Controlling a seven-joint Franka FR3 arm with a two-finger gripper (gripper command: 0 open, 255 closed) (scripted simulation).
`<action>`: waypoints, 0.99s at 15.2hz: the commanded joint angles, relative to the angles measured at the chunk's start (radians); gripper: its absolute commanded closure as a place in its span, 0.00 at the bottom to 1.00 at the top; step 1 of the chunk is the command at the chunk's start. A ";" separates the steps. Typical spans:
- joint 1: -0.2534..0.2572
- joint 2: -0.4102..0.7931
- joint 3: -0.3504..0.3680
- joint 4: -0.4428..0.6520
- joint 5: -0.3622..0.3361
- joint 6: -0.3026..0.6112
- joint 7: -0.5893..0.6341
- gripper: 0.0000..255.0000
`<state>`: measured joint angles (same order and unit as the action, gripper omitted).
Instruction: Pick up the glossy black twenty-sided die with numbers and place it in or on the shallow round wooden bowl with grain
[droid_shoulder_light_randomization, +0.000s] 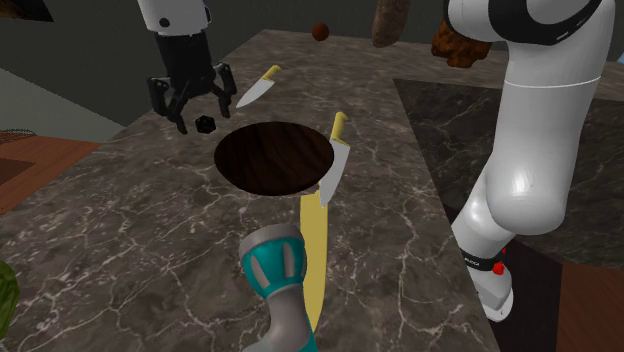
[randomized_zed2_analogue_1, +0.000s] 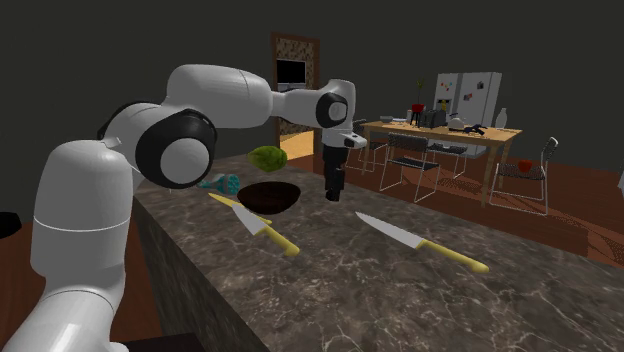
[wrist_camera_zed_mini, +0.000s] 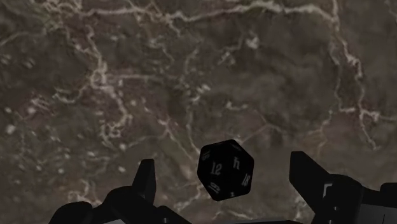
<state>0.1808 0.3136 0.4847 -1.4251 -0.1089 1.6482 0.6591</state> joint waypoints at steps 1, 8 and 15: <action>0.000 0.000 0.000 0.000 0.000 0.000 0.000 1.00; 0.000 0.000 0.000 0.000 0.000 0.000 0.000 1.00; 0.010 0.011 0.002 0.083 -0.005 -0.072 0.002 1.00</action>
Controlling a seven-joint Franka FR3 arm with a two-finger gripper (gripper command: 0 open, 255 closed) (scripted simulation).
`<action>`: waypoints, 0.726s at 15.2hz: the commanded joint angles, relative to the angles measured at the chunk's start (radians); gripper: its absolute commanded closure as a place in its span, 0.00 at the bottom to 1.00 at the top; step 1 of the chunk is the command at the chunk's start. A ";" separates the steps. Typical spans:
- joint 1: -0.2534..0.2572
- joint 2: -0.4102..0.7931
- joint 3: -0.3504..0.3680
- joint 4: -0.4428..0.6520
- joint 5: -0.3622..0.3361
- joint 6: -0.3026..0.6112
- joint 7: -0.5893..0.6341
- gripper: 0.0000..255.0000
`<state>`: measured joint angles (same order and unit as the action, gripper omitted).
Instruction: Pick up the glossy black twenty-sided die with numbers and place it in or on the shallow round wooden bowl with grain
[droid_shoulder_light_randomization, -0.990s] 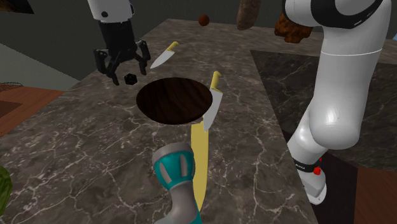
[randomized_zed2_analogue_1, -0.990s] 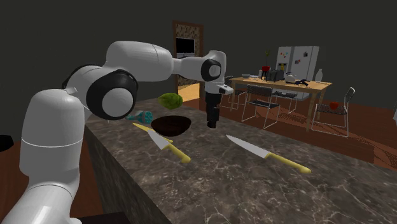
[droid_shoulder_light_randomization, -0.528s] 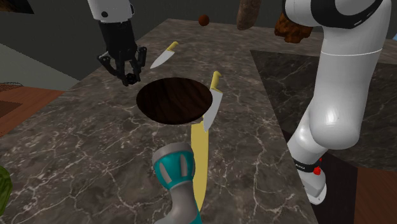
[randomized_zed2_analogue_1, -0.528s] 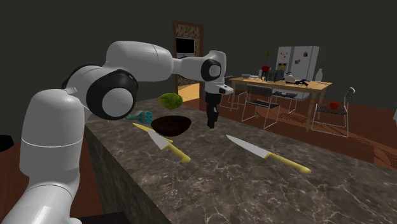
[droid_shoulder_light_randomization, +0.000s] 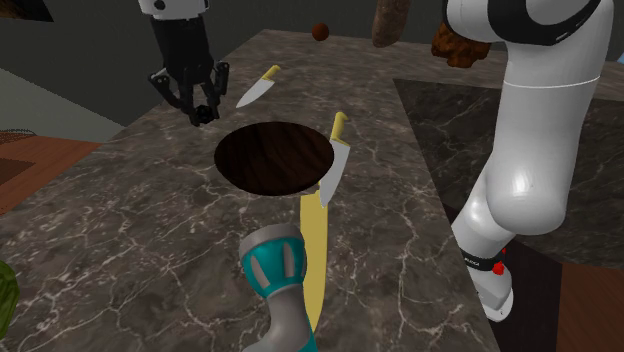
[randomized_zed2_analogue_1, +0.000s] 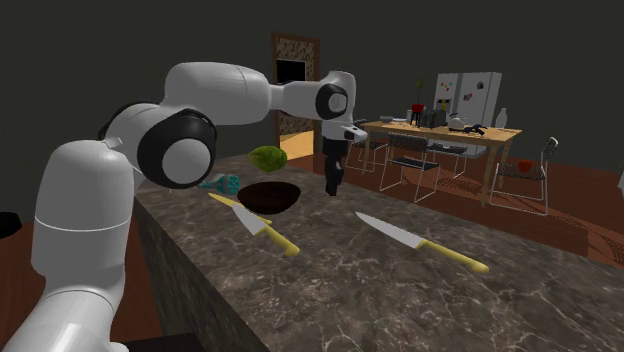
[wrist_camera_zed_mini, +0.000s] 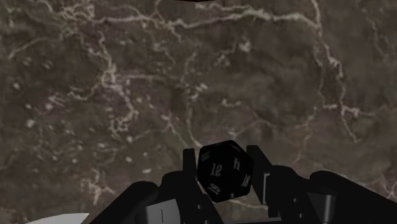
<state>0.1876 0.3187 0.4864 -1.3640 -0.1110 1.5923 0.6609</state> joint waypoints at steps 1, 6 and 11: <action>0.005 0.009 0.000 0.040 -0.004 -0.032 0.001 1.00; 0.021 0.032 0.001 0.141 -0.014 -0.111 0.005 1.00; 0.045 0.068 0.002 0.264 -0.031 -0.199 0.011 1.00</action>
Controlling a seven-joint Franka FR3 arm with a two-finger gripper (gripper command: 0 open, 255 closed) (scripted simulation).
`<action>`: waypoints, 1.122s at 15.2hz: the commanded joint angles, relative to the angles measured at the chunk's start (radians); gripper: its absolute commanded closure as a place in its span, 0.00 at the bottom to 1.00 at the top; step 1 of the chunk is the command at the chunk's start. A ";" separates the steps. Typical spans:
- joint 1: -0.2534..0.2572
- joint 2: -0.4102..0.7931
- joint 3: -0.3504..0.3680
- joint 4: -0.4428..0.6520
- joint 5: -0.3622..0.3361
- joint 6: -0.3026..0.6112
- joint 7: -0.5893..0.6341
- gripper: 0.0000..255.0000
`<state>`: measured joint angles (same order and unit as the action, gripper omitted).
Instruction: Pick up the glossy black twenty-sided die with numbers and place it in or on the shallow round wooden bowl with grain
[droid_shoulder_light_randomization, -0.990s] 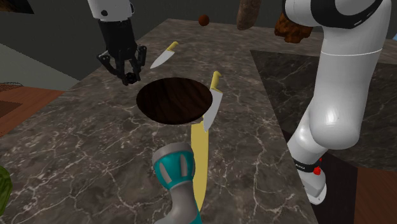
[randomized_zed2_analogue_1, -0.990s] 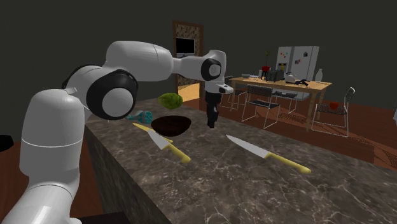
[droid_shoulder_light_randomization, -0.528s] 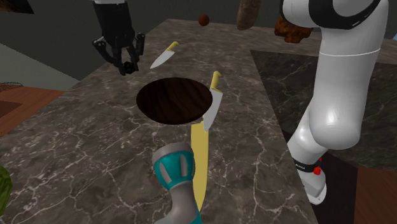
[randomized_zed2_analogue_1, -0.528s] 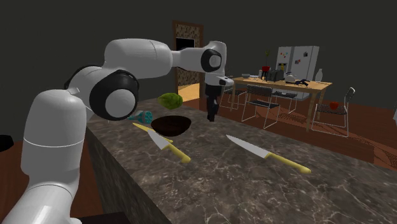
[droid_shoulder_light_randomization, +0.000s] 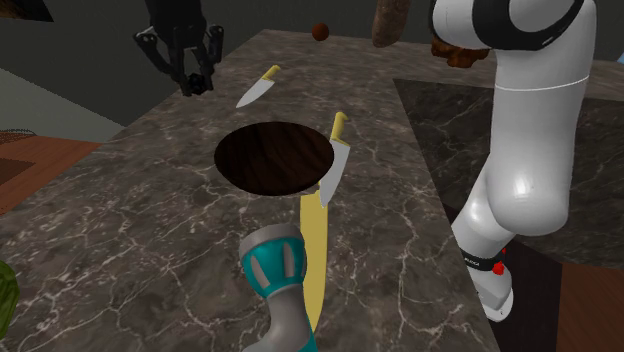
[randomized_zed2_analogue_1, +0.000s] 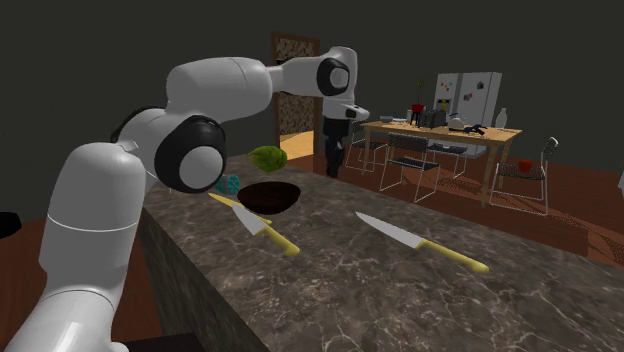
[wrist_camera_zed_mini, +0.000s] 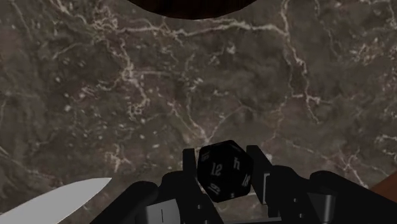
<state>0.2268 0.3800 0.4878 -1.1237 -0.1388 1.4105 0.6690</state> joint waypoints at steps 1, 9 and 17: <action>0.012 0.016 0.000 0.051 -0.008 -0.036 0.004 1.00; 0.009 -0.041 0.014 0.050 0.014 -0.089 0.019 1.00; -0.061 -0.421 0.028 -0.410 0.197 0.034 0.016 1.00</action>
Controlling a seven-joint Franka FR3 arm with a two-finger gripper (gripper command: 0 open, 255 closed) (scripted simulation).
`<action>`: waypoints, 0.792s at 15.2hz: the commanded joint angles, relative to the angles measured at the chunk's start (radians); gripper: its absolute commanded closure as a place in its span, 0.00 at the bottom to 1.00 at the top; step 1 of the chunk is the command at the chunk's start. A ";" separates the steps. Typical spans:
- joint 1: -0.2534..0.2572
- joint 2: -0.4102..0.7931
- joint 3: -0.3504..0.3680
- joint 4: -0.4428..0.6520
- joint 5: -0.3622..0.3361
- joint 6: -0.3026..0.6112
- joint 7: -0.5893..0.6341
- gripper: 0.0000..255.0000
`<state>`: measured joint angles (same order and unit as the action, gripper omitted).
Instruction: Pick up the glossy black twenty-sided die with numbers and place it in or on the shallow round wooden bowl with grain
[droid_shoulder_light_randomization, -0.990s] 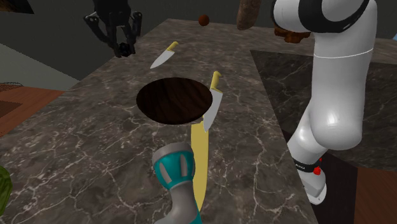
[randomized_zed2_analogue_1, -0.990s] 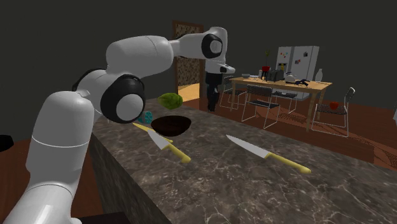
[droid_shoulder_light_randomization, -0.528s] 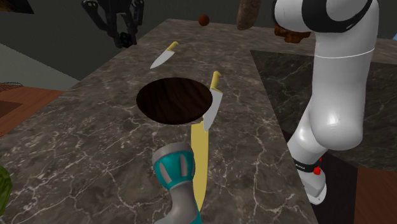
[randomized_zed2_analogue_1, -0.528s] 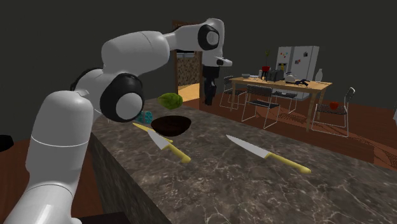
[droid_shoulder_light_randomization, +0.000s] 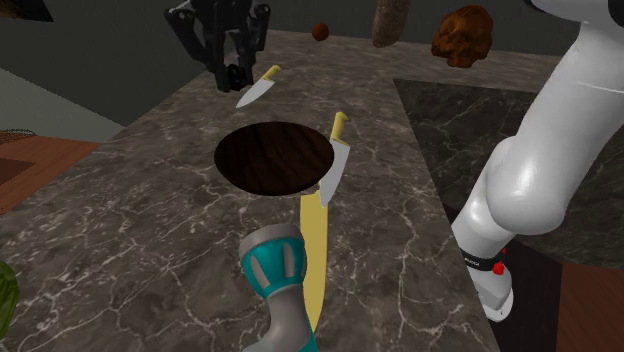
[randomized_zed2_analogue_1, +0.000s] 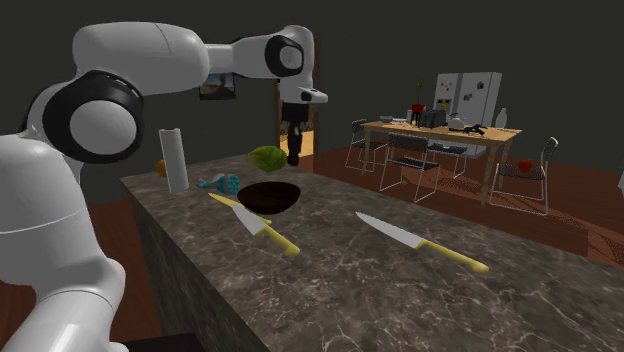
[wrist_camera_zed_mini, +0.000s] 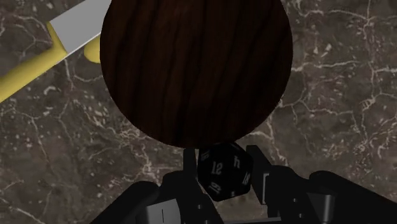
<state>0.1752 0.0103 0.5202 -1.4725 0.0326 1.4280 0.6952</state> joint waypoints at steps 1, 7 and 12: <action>-0.008 -0.093 -0.006 -0.103 0.046 0.021 -0.011 1.00; 0.008 -0.245 -0.016 -0.272 0.118 0.056 -0.015 1.00; 0.011 -0.265 -0.016 -0.358 0.126 0.124 -0.025 1.00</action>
<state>0.1850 -0.2500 0.5034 -1.8122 0.1566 1.5371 0.6710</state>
